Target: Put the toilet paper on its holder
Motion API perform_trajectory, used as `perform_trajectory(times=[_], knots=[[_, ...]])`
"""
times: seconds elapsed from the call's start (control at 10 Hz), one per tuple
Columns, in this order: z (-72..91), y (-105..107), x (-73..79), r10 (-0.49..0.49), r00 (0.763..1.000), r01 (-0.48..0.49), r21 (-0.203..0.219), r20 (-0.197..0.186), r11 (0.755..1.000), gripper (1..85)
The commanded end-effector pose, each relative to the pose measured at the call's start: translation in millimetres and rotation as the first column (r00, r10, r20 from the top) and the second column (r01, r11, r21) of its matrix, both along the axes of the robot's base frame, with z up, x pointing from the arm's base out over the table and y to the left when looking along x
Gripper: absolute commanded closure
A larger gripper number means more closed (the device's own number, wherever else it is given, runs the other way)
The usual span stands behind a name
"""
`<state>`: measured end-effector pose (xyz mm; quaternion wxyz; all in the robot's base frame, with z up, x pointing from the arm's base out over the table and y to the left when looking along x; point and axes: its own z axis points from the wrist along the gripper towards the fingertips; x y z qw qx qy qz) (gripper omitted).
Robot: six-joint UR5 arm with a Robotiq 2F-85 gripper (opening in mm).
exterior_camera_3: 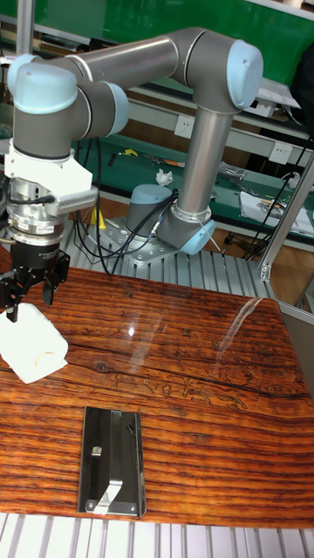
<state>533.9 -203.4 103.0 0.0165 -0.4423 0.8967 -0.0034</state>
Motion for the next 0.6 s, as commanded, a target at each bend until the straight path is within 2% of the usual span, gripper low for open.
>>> perform_trajectory(times=[0.0,0.5], knots=[[-5.7,-1,3.2,0.0,1.0,0.0,0.001,0.009,1.0,16.3],[-10.0,-13,0.2,-0.003,1.0,0.003,-0.04,0.0,0.999,18.0]])
